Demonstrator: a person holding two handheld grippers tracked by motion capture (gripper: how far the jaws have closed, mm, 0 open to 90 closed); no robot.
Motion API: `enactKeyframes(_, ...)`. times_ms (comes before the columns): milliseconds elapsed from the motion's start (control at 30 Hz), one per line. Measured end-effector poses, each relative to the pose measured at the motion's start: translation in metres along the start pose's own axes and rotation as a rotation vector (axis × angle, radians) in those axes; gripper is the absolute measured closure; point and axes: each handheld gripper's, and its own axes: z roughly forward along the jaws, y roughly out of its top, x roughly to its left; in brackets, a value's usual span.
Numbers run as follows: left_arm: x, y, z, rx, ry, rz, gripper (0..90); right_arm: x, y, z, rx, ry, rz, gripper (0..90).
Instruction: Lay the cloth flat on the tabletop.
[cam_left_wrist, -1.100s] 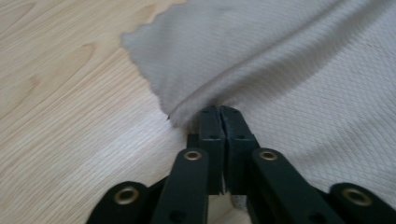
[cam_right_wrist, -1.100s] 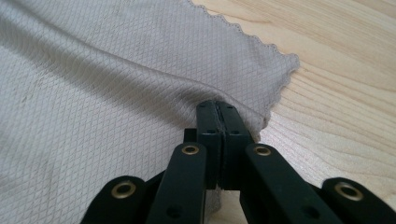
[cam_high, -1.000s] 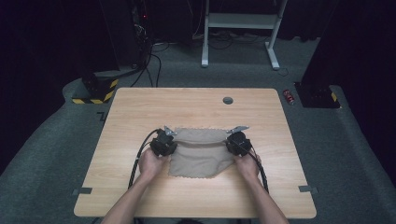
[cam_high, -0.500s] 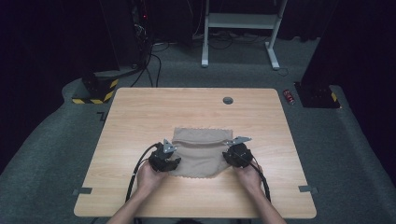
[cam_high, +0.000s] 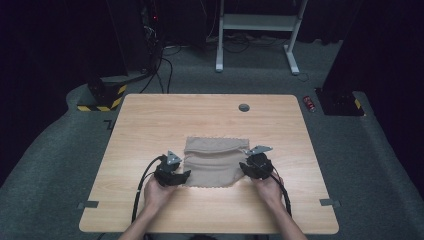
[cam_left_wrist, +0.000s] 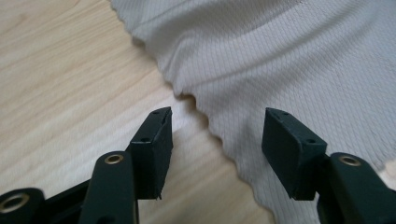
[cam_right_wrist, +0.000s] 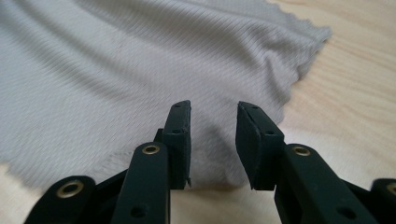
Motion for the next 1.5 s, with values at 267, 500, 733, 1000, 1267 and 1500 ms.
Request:
enactKeyframes(267,-0.003,-0.019,-0.005,-0.089,0.028,0.010,41.2,0.006,-0.021,-0.015,0.008,0.000,-0.027,64.5)
enactKeyframes(500,-0.004,-0.019,-0.005,-0.087,0.036,-0.005,37.1,-0.003,-0.034,-0.039,-0.038,-0.036,0.008,64.6)
enactKeyframes(733,-0.004,-0.019,-0.005,-0.083,0.038,-0.001,35.9,0.009,-0.024,-0.031,-0.038,-0.003,0.000,62.9)
enactKeyframes(1000,-0.005,-0.020,-0.006,-0.083,0.037,-0.005,35.1,0.012,-0.036,-0.028,0.022,-0.020,-0.015,62.8)
enactKeyframes(1267,0.000,-0.023,-0.010,-0.103,0.021,-0.032,46.3,0.000,-0.059,-0.050,-0.011,-0.052,0.043,64.8)
enactKeyframes(1500,-0.011,-0.032,-0.026,-0.135,-0.011,-0.004,55.7,0.008,-0.051,-0.044,-0.040,-0.016,0.015,68.5)
